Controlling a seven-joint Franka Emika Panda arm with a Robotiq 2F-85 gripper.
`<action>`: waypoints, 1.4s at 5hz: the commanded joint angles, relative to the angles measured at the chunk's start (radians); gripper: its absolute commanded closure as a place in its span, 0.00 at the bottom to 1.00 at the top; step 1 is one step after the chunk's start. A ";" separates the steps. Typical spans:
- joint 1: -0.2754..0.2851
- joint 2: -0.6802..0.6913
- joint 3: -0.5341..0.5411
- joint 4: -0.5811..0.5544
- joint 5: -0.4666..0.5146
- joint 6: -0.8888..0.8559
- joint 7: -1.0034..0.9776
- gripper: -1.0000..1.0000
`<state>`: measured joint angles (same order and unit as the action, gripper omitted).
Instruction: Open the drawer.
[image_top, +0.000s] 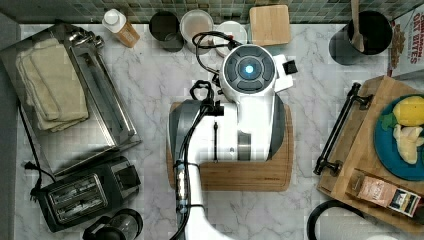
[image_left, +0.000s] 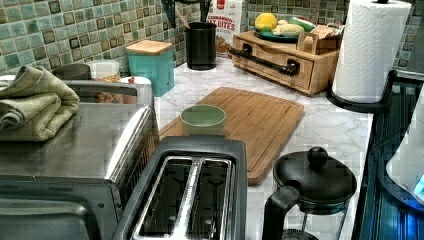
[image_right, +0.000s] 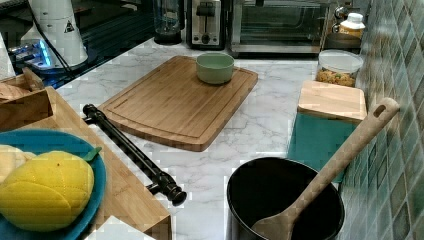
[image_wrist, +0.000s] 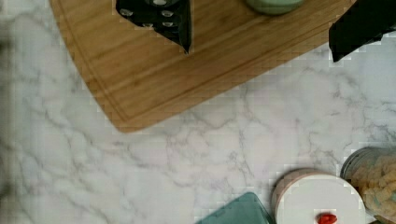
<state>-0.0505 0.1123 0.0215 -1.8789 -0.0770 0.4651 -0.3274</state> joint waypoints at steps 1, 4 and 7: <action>-0.109 0.099 -0.083 0.090 -0.053 -0.061 -0.240 0.00; -0.190 0.106 -0.143 0.040 -0.026 0.091 -0.375 0.00; -0.242 0.151 -0.140 0.034 -0.078 0.204 -0.391 0.00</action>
<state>-0.2971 0.2861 -0.1433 -1.8877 -0.1259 0.6523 -0.7119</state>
